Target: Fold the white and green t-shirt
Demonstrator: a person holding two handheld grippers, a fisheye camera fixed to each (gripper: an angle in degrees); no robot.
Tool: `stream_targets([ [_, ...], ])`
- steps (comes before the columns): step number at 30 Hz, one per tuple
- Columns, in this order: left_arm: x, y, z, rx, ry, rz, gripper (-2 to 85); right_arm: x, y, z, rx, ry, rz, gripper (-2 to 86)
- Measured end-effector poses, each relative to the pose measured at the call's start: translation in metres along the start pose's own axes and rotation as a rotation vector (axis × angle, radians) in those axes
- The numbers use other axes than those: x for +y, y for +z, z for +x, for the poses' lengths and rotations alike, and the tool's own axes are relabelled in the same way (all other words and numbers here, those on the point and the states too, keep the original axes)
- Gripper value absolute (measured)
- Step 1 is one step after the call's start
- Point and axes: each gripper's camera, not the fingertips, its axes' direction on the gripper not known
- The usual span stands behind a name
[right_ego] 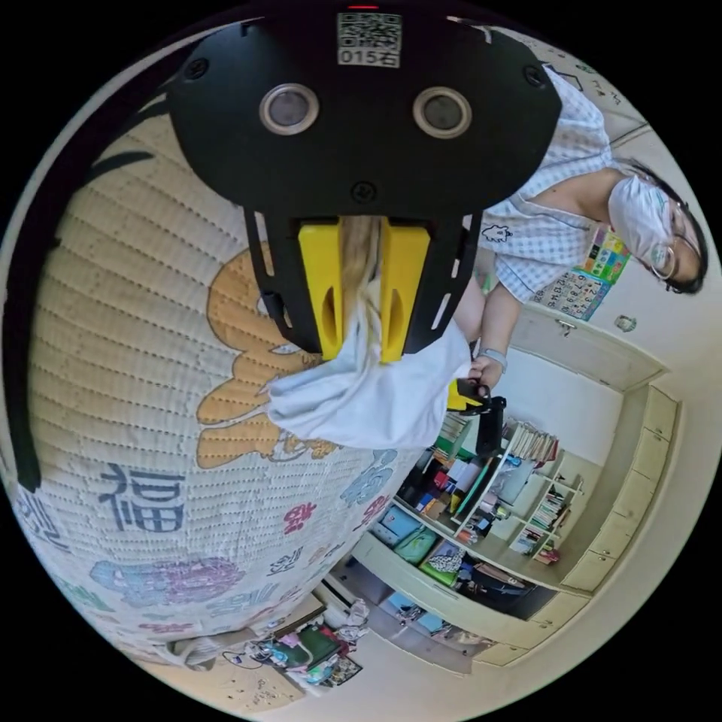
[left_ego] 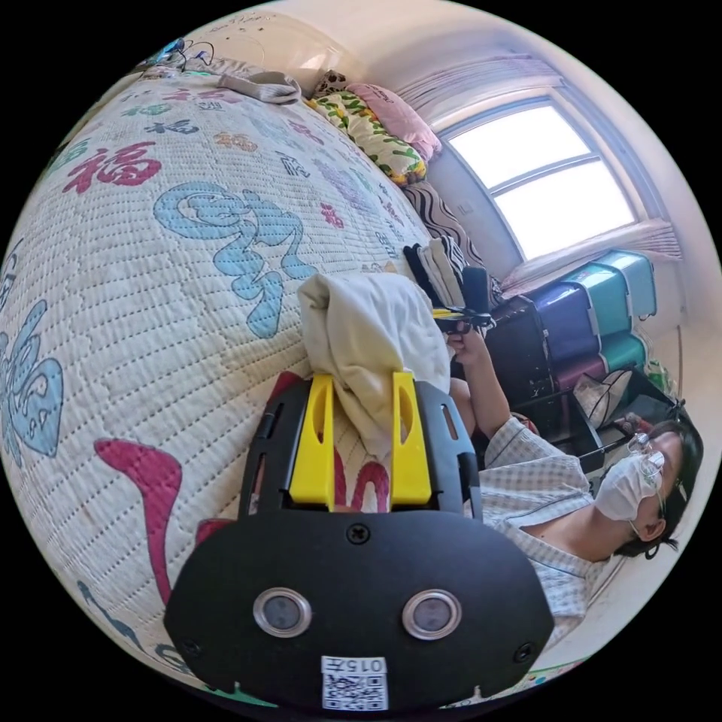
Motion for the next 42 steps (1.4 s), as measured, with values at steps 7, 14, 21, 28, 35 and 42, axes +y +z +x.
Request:
stream_targets([
  [7, 0.007, 0.0, -0.007, 0.097, 0.076, 0.133, 5.3, 0.035, -0.076, -0.04, -0.009, -0.143, 0.127, 5.3],
  [14, -0.017, 0.05, 0.054, 0.232, 0.245, 0.18, 4.9, 0.114, -0.21, -0.088, 0.068, -0.265, 0.305, 5.2],
  [21, -0.096, 0.172, 0.162, 0.293, 0.436, 0.1, 4.9, 0.201, -0.367, -0.105, 0.26, -0.189, 0.409, 5.2],
  [28, -0.17, 0.309, 0.212, 0.402, 0.443, 0.007, 4.8, 0.269, -0.46, -0.087, 0.31, -0.022, 0.534, 5.2],
  [35, -0.234, 0.357, 0.246, 0.211, 0.493, -0.097, 3.7, 0.333, -0.424, -0.054, -0.003, -0.035, 0.852, 5.1],
  [42, -0.28, 0.481, 0.267, -0.166, 0.493, -0.259, 2.6, 0.372, -0.377, -0.021, 0.116, 0.072, 1.119, 3.2],
])
